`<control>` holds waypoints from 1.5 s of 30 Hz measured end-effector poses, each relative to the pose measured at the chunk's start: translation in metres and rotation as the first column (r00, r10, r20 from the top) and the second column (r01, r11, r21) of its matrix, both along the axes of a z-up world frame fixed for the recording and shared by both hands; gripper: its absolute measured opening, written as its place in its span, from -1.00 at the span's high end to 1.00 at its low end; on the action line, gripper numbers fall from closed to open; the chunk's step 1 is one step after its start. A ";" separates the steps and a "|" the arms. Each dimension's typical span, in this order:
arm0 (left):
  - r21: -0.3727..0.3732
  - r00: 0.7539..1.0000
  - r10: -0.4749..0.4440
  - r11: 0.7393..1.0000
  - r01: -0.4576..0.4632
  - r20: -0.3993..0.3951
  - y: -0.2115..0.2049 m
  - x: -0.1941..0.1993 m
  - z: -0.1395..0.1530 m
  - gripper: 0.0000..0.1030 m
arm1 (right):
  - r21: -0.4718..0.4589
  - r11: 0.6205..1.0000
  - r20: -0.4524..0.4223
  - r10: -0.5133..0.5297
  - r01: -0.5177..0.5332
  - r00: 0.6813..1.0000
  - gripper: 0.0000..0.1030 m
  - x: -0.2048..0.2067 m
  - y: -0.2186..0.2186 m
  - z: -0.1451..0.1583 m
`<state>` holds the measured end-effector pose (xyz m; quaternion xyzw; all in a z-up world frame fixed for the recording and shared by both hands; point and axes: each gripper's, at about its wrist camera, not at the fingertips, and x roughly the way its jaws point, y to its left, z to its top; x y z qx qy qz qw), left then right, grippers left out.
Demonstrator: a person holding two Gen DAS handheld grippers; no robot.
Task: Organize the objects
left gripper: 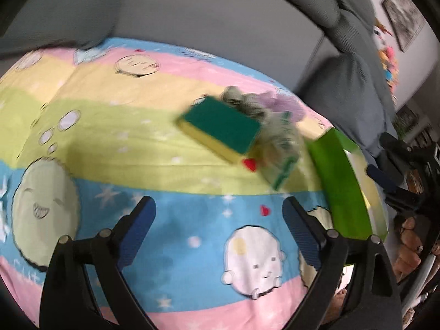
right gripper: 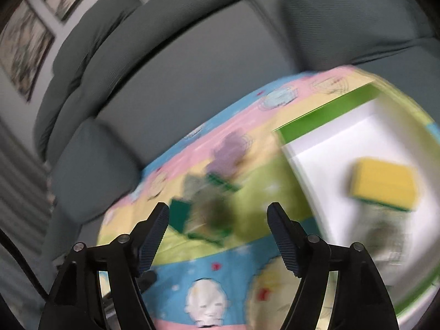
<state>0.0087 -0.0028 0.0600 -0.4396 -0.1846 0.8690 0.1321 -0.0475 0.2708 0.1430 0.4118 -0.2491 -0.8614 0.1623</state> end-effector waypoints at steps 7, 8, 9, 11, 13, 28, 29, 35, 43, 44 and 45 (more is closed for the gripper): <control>0.043 0.999 0.054 0.998 -0.054 -0.006 -0.023 0.006 0.004 -0.81 | -0.039 0.999 0.160 0.012 -0.006 0.987 -0.45 -0.051 -0.037 -0.058; 0.050 0.998 0.057 0.997 -0.057 -0.003 -0.025 0.007 0.004 -0.81 | -0.057 0.998 0.172 0.012 -0.002 0.985 -0.45 -0.054 -0.037 -0.065; 0.054 0.998 0.059 0.997 -0.059 0.001 -0.026 0.007 0.004 -0.81 | -0.074 0.997 0.189 0.006 0.008 0.982 -0.45 -0.056 -0.037 -0.072; 0.061 0.998 0.061 0.996 -0.061 0.006 -0.027 0.007 0.004 -0.81 | -0.085 0.996 0.221 -0.014 0.033 0.975 -0.45 -0.059 -0.035 -0.083; 0.070 0.998 0.064 0.995 -0.065 0.007 -0.028 0.006 0.005 -0.81 | -0.107 0.993 0.247 -0.013 0.040 0.969 -0.45 -0.061 -0.034 -0.093; 0.082 0.999 0.051 0.995 -0.052 0.013 -0.030 0.007 0.005 -0.81 | 0.218 0.974 0.198 0.013 -0.057 0.980 0.03 0.001 -0.041 -0.057; 0.081 0.999 0.050 0.995 -0.051 0.015 -0.030 0.007 0.005 -0.81 | 0.273 0.957 0.192 0.045 -0.097 0.980 0.03 0.009 -0.047 -0.054; 0.082 0.999 0.039 0.996 -0.041 0.033 -0.026 0.006 0.001 -0.81 | 0.378 0.876 0.216 0.232 -0.301 0.948 0.02 0.030 -0.090 -0.049; 0.107 0.999 0.005 0.994 -0.010 0.052 -0.015 0.004 -0.006 -0.81 | 0.325 0.907 0.139 0.236 -0.270 0.962 -0.33 0.038 -0.083 -0.028; 0.117 0.998 -0.010 0.993 0.003 0.057 -0.010 0.004 -0.008 -0.81 | 0.301 0.919 0.134 0.222 -0.253 0.966 -0.33 0.035 -0.078 -0.027; 0.121 0.998 -0.022 0.992 0.015 0.061 -0.006 0.003 -0.009 -0.81 | 0.265 0.934 0.137 0.207 -0.238 0.969 -0.33 0.032 -0.073 -0.028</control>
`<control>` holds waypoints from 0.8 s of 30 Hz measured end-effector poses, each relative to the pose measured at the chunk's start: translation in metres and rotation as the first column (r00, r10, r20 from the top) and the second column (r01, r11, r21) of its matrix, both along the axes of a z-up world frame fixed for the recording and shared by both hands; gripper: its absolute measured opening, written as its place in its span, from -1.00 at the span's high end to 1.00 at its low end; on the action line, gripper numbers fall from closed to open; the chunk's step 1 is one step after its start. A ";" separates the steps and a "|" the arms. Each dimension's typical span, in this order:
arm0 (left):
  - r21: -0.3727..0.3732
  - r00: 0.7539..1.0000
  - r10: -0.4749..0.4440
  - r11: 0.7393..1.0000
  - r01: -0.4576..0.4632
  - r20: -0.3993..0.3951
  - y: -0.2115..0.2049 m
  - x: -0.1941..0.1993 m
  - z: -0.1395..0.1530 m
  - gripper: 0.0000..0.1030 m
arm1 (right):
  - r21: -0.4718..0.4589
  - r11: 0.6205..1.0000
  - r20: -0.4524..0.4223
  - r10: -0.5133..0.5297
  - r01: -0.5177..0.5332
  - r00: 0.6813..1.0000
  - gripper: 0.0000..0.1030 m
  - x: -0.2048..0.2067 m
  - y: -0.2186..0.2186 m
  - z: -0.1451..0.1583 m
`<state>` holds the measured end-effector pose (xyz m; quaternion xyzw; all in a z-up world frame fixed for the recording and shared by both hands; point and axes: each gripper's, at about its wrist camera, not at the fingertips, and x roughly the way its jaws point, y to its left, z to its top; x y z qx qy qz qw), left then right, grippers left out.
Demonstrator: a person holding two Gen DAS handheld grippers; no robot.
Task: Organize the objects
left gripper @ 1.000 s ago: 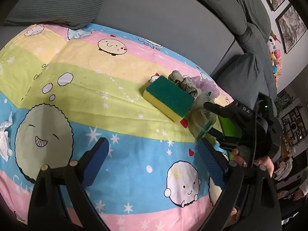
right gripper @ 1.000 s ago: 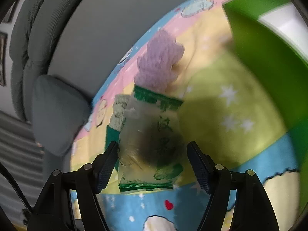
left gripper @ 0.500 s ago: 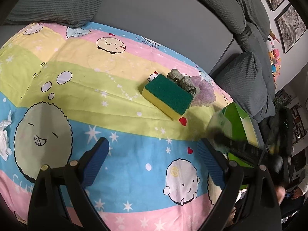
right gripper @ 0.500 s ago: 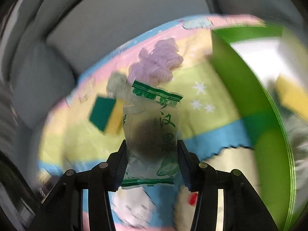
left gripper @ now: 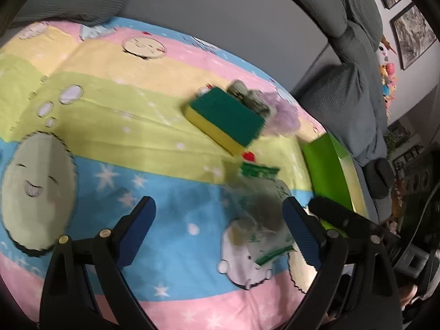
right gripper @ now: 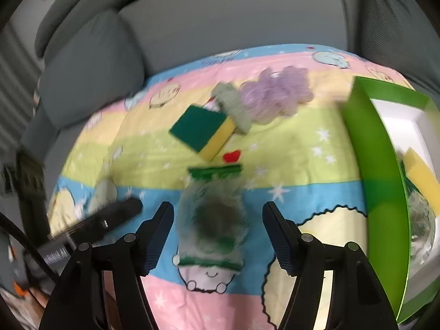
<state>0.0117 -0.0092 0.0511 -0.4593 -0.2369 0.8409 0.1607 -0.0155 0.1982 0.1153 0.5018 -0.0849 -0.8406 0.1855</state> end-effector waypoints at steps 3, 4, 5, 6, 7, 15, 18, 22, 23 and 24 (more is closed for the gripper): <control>0.016 0.999 -0.044 0.999 0.044 0.015 0.016 -0.001 -0.006 -0.81 | -0.081 0.995 0.050 -0.052 0.056 0.997 -0.32 -0.008 0.015 -0.007; 0.020 0.998 -0.055 0.998 0.054 0.019 0.021 -0.002 -0.008 -0.81 | -0.103 0.993 0.057 -0.060 0.066 0.997 -0.32 -0.010 0.019 -0.008; 0.023 0.998 -0.063 0.998 0.063 0.020 0.025 -0.001 -0.009 -0.81 | -0.126 0.990 0.058 -0.063 0.070 0.996 -0.23 -0.011 0.022 -0.010; 0.020 0.997 -0.076 0.997 0.076 0.021 0.031 -0.002 -0.011 -0.81 | -0.150 0.986 0.066 -0.056 0.065 0.996 -0.14 -0.012 0.023 -0.011; 0.012 0.996 -0.085 0.996 0.085 0.022 0.035 -0.002 -0.013 -0.80 | -0.175 0.983 0.082 -0.044 0.058 0.996 -0.14 -0.013 0.023 -0.014; -0.022 0.995 -0.098 0.995 0.099 0.013 0.052 -0.002 -0.022 -0.63 | -0.226 0.973 0.196 -0.007 0.052 0.981 -0.14 -0.026 0.012 -0.041; -0.022 0.994 -0.112 0.994 0.112 -0.004 0.055 -0.001 -0.021 -0.35 | -0.183 0.982 0.201 -0.008 0.046 0.980 -0.14 -0.028 0.004 -0.047; 0.025 0.991 -0.130 0.991 0.130 -0.008 0.055 -0.001 -0.023 0.05 | -0.172 0.985 0.191 0.022 0.012 0.981 -0.14 -0.029 -0.004 -0.051; 0.022 0.992 -0.128 0.992 0.128 -0.011 0.055 0.000 -0.022 0.06 | -0.175 0.985 0.187 0.027 0.006 0.982 -0.13 -0.028 -0.005 -0.051; 0.012 0.991 -0.131 0.991 0.131 -0.022 0.055 0.001 -0.020 0.06 | -0.172 0.985 0.179 0.030 0.001 0.983 -0.10 -0.027 -0.006 -0.049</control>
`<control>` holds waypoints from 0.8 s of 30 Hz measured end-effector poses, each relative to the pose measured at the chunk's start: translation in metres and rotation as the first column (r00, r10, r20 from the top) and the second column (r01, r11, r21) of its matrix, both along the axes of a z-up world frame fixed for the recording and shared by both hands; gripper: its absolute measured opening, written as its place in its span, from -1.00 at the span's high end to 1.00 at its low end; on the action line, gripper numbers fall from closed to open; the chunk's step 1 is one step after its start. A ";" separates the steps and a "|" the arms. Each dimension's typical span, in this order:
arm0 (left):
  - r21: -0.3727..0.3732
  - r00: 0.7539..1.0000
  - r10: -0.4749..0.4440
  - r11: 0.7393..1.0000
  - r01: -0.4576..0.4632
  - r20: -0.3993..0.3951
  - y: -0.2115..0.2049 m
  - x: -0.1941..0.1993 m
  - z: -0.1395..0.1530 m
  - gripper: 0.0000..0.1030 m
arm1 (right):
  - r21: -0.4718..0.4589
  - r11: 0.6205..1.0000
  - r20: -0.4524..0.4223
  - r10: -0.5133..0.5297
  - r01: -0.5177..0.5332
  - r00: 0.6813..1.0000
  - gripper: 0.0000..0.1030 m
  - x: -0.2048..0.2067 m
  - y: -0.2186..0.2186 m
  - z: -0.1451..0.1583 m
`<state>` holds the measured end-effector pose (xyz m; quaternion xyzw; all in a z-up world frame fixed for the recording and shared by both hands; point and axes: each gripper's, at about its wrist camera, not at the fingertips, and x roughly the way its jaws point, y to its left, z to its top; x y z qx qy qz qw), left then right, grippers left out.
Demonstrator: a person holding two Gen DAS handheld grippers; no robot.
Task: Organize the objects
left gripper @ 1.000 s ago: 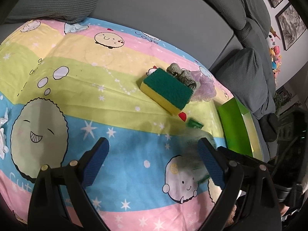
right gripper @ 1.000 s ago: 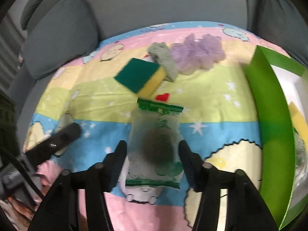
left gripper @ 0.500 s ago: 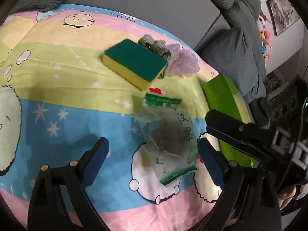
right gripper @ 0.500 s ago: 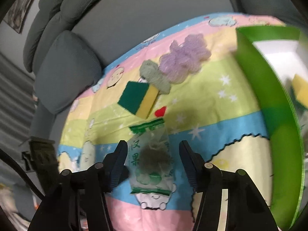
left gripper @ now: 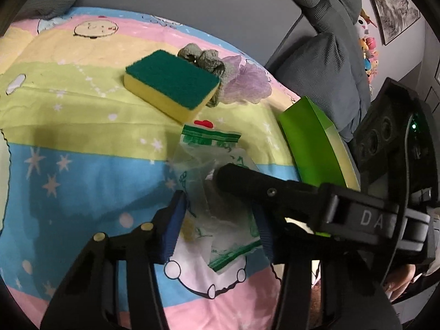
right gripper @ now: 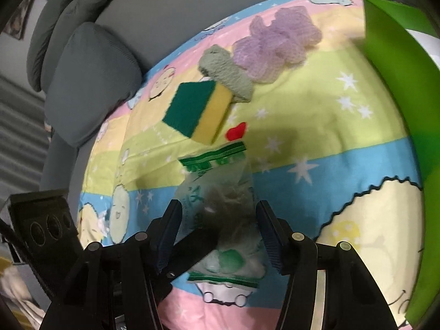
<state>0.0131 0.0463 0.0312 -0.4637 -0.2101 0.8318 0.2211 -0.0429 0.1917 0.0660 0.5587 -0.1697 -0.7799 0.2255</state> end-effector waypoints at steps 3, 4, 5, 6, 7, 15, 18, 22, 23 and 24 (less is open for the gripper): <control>-0.010 1.000 -0.004 1.000 0.004 -0.025 0.001 0.003 0.007 0.10 | -0.012 1.000 -0.015 0.011 -0.011 1.000 -0.06 0.003 0.000 0.004; -0.012 0.999 -0.006 1.000 0.006 -0.039 0.002 0.005 0.010 0.11 | -0.017 1.000 -0.021 0.012 -0.012 1.000 -0.06 0.004 0.001 0.007; -0.014 0.999 -0.007 1.000 0.006 -0.052 0.002 0.006 0.013 0.11 | -0.019 1.000 -0.034 0.010 -0.011 0.999 -0.06 0.006 0.001 0.010; -0.015 0.998 -0.007 1.000 0.006 -0.067 0.002 0.008 0.017 0.11 | -0.023 1.000 -0.056 0.011 -0.012 0.998 -0.05 0.009 0.001 0.016; -0.014 0.996 -0.005 1.000 0.003 -0.090 0.003 0.010 0.023 0.11 | -0.026 1.000 -0.071 0.010 -0.012 0.997 -0.05 0.011 0.001 0.020; -0.022 0.962 -0.015 1.000 0.009 -0.272 0.018 0.028 0.075 0.12 | -0.073 0.997 -0.256 -0.028 0.009 0.966 -0.05 0.035 0.020 0.079; -0.047 0.936 -0.046 0.998 0.032 -0.349 0.034 0.036 0.096 0.12 | -0.098 0.994 -0.327 -0.067 0.037 0.943 -0.05 0.047 0.038 0.100; -0.103 0.903 -0.108 0.992 0.071 -0.416 0.056 0.043 0.112 0.07 | -0.114 0.990 -0.382 -0.121 0.083 0.916 -0.06 0.059 0.062 0.116; -0.113 0.895 -0.125 0.990 0.085 -0.428 0.062 0.044 0.115 0.07 | -0.112 0.989 -0.393 -0.133 0.096 0.910 -0.05 0.061 0.067 0.117; -0.118 0.887 -0.140 0.988 0.097 -0.439 0.070 0.045 0.117 0.07 | -0.118 0.986 -0.404 -0.152 0.114 0.902 -0.05 0.064 0.074 0.120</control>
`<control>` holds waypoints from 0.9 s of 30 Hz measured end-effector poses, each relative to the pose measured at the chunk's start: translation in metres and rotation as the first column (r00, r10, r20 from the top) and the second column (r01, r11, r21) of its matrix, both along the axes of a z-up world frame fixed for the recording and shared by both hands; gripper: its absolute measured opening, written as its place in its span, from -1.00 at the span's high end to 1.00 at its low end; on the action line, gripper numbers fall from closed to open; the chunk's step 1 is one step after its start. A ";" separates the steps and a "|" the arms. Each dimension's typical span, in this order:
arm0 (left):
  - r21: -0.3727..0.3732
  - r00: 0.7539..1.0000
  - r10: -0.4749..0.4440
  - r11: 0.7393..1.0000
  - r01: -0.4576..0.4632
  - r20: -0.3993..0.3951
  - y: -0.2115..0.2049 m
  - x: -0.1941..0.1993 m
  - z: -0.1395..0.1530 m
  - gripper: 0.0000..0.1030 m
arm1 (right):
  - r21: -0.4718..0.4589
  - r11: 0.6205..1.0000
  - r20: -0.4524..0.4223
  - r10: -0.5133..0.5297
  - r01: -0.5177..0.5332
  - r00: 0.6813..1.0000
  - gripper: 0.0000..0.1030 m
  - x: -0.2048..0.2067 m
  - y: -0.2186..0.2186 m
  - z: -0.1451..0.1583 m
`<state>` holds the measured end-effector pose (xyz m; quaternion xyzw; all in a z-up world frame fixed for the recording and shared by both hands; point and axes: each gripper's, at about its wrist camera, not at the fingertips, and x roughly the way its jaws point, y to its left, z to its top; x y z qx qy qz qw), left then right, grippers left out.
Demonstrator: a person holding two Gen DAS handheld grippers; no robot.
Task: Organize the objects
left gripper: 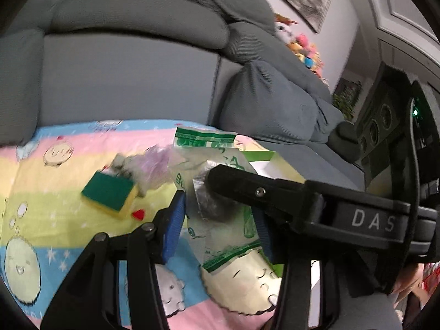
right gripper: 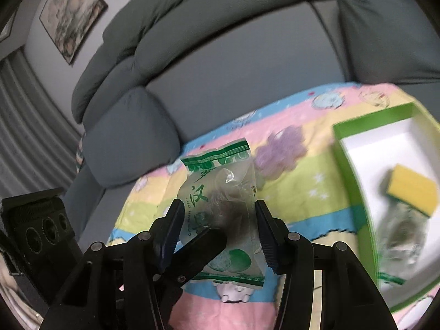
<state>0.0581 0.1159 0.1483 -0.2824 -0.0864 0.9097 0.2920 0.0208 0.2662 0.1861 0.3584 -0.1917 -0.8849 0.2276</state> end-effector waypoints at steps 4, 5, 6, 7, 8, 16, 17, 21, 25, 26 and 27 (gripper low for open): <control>-0.018 0.999 -0.048 0.999 0.047 -0.017 0.026 -0.002 0.003 0.08 | -0.036 0.998 -0.011 -0.059 0.059 0.998 -0.06 0.004 0.028 0.002; -0.024 0.998 -0.059 0.998 0.059 -0.020 0.032 -0.003 0.003 0.08 | -0.044 0.996 -0.009 -0.075 0.075 0.997 -0.05 0.005 0.035 0.001; -0.028 0.997 -0.071 0.997 0.070 -0.020 0.039 -0.003 0.004 0.08 | -0.050 0.994 -0.007 -0.097 0.097 0.995 -0.05 0.006 0.043 0.000; -0.033 0.996 -0.085 0.996 0.084 -0.018 0.047 -0.003 0.004 0.09 | -0.053 0.992 -0.005 -0.110 0.110 0.994 -0.05 0.005 0.048 -0.001; -0.035 0.995 -0.098 0.995 0.097 -0.016 0.053 -0.004 0.003 0.09 | -0.058 0.990 -0.003 -0.128 0.127 0.992 -0.06 0.006 0.054 -0.001; -0.053 0.981 -0.192 0.980 0.192 0.009 0.101 -0.009 -0.003 0.11 | -0.090 0.967 0.023 -0.235 0.236 0.972 -0.06 0.012 0.096 -0.012; -0.053 0.980 -0.200 0.978 0.201 0.017 0.104 -0.009 -0.004 0.11 | -0.090 0.965 0.029 -0.246 0.248 0.969 -0.06 0.012 0.099 -0.013; -0.053 0.971 -0.236 0.970 0.238 0.043 0.119 -0.012 -0.009 0.12 | -0.092 0.950 0.050 -0.295 0.298 0.954 -0.06 0.014 0.115 -0.020; -0.040 0.959 -0.272 0.960 0.275 0.075 0.134 -0.013 -0.016 0.12 | -0.080 0.938 0.071 -0.333 0.338 0.940 -0.06 0.016 0.128 -0.024; -0.036 0.955 -0.284 0.957 0.287 0.085 0.138 -0.014 -0.019 0.12 | -0.076 0.934 0.075 -0.344 0.349 0.936 -0.06 0.016 0.132 -0.026; -0.034 0.952 -0.292 0.955 0.296 0.090 0.140 -0.014 -0.020 0.12 | -0.073 0.929 0.082 -0.357 0.362 0.931 -0.06 0.017 0.135 -0.028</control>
